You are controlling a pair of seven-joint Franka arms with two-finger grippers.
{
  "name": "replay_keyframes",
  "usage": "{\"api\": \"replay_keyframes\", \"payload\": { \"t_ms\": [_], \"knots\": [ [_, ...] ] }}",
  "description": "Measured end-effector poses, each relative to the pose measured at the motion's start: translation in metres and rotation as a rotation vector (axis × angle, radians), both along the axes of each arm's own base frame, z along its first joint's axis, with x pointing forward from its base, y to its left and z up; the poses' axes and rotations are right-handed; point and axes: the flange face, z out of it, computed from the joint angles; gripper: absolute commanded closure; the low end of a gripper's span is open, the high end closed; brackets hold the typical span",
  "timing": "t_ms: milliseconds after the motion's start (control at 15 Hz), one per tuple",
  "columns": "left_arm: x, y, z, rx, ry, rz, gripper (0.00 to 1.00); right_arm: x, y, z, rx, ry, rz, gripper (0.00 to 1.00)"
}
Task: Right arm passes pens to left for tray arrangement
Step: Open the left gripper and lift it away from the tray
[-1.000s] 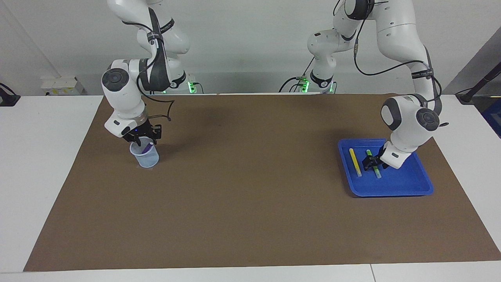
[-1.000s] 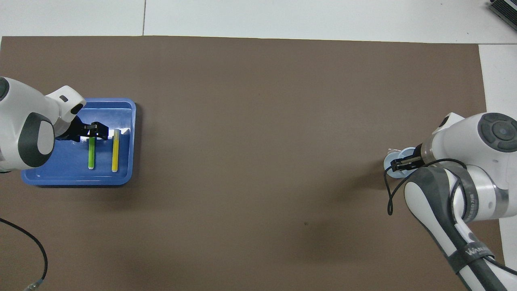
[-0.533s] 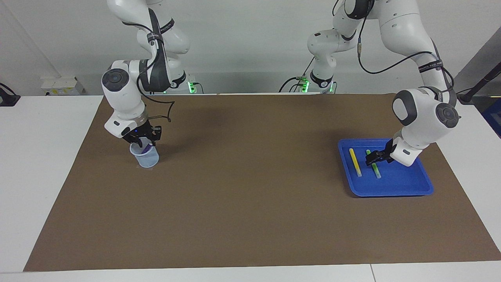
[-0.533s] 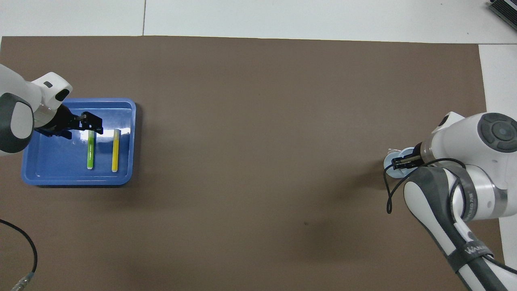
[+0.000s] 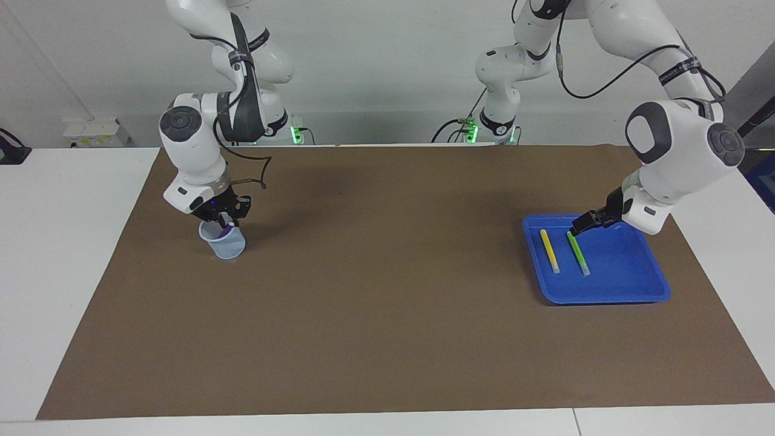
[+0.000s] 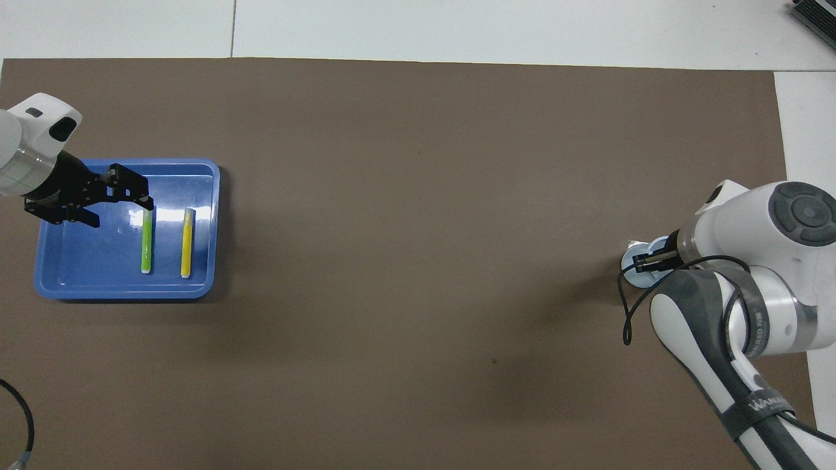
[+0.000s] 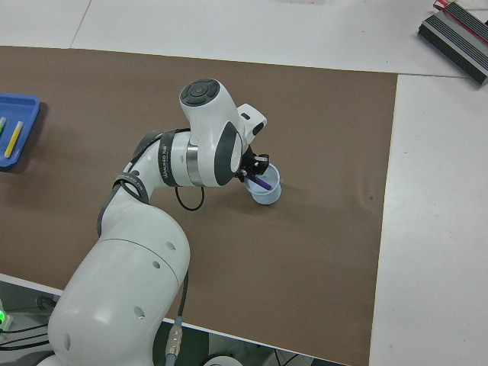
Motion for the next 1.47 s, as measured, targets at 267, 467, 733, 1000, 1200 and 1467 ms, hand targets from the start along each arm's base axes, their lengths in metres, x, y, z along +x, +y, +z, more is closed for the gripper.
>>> {"api": "replay_keyframes", "payload": {
  "t_ms": [267, 467, 733, 1000, 1200, 1467],
  "knots": [
    [-0.016, -0.025, 0.036, -0.035, 0.015, 0.074, 0.00, 0.000, 0.000, 0.000, 0.000, -0.001, 0.000, 0.44],
    [-0.026, -0.040, 0.059, -0.071, 0.022, 0.142, 0.00, 0.001, 0.000, 0.001, 0.000, -0.003, 0.000, 0.59],
    [-0.045, -0.051, 0.092, -0.090, 0.031, 0.210, 0.00, 0.001, 0.002, 0.002, 0.001, -0.004, 0.003, 0.70],
    [-0.058, -0.069, 0.121, -0.144, 0.048, 0.367, 0.00, 0.004, 0.003, 0.006, 0.001, -0.015, 0.006, 0.89],
    [-0.064, -0.087, 0.132, -0.164, 0.074, 0.470, 0.00, 0.008, 0.005, 0.013, 0.001, -0.027, 0.010, 1.00],
    [-0.070, -0.096, 0.143, -0.198, 0.091, 0.526, 0.01, 0.010, 0.009, 0.023, -0.002, -0.001, 0.029, 1.00]
  ]
}}
